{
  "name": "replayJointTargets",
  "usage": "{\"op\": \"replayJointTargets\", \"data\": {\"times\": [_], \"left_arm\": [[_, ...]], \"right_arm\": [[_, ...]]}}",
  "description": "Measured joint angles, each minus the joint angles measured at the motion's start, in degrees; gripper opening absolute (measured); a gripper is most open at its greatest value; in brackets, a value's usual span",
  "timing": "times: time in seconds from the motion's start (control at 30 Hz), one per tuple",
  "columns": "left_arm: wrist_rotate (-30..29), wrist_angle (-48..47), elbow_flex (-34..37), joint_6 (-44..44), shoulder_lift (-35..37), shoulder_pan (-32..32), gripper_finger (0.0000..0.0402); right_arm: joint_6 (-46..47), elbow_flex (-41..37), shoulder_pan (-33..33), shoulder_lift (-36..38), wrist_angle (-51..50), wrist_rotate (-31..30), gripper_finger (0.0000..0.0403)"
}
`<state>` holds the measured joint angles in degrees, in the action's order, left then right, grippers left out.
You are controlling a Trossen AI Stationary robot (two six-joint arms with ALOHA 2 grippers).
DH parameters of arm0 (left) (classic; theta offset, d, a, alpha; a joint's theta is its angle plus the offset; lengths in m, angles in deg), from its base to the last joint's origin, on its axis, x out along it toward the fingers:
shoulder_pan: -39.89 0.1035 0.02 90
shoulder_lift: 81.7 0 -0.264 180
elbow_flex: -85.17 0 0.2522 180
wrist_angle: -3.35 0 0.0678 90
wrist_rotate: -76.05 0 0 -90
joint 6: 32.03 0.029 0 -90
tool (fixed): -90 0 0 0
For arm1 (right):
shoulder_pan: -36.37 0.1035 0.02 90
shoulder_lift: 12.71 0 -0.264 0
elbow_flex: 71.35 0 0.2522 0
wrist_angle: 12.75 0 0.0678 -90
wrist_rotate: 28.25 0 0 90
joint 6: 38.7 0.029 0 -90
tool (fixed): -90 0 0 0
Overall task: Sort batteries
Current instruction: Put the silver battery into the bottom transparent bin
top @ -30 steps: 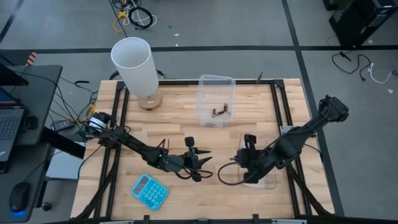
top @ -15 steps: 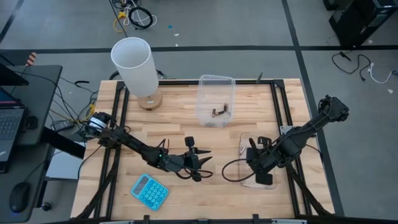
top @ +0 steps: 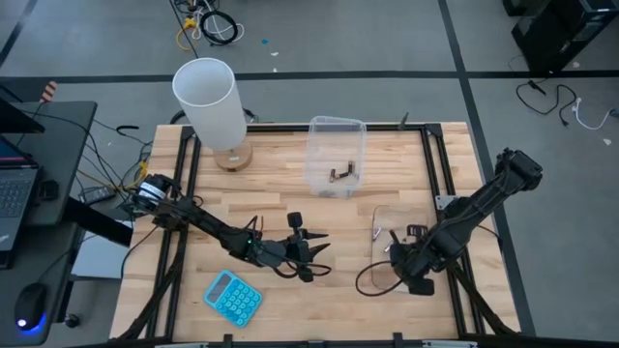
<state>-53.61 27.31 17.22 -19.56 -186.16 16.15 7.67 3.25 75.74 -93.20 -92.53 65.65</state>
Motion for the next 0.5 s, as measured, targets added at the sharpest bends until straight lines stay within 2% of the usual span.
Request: {"op": "replayJointTargets", "data": {"times": [0.17,0.5], "left_arm": [[0.0,0.0,0.0,-0.8,0.0,0.0,0.0111],[0.1,0.0,0.0,-0.8,0.0,0.0,0.0111]], "right_arm": [[0.2,-4.4,0.0,0.0,5.6,5.1,0.0031],[0.3,-9.9,0.0,0.0,13.1,5.4,0.0036]]}}
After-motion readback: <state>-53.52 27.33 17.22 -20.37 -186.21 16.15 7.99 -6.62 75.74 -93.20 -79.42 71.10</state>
